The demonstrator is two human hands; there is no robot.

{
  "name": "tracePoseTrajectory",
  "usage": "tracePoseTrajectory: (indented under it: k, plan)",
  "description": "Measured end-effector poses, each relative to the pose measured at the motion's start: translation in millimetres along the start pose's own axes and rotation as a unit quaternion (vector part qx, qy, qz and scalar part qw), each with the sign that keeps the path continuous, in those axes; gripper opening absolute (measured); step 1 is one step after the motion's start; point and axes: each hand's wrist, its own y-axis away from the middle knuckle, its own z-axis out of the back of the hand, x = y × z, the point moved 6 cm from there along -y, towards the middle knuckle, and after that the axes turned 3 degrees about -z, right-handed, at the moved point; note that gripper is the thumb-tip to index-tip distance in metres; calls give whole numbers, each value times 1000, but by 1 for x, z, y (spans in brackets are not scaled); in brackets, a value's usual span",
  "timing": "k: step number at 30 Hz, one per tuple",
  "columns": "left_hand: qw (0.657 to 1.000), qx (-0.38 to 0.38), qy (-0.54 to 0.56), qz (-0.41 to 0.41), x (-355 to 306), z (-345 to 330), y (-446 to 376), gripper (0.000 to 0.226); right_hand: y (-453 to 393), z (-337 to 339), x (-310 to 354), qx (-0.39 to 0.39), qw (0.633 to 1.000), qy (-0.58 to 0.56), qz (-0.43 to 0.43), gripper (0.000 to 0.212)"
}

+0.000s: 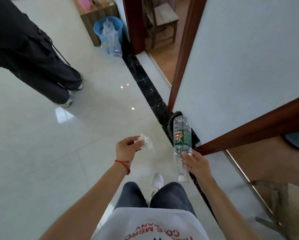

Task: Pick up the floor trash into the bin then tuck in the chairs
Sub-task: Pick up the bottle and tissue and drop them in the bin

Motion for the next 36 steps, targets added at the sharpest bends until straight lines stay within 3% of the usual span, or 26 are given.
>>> tracePoseTrajectory:
  k: [7, 16, 21, 24, 27, 32, 34, 36]
  plan:
    - [996, 73, -42, -7, -34, -45, -51, 23, -25, 5, 22, -42, 999, -24, 6, 17]
    - [958, 235, -163, -14, -62, -121, -127, 21, -43, 3, 25, -197, 966, -166, -28, 10]
    - [928, 308, -206, -29, -73, -151, -164, 19, -48, -15, 28, -239, 942, -232, -32, 49]
    - [916, 337, -217, -18, -67, -161, -181, 19, -50, -23, 25, -273, 916, -294, -23, 92]
    - [909, 353, -222, 3, -52, -166, -192, 23, -58, -29, 17, -292, 896, -333, -20, 75]
    - [912, 345, -219, 34, -17, -175, -208, 21, -80, -38, -1, -286, 874, -392, -32, 105]
    - [912, 349, -215, 39, -2, -183, -212, 19, -90, -38, -8, -288, 874, -390, -46, 101]
    - [911, 352, -209, 43, 14, -190, -218, 20, -103, -38, -23, -293, 881, -365, -65, 75]
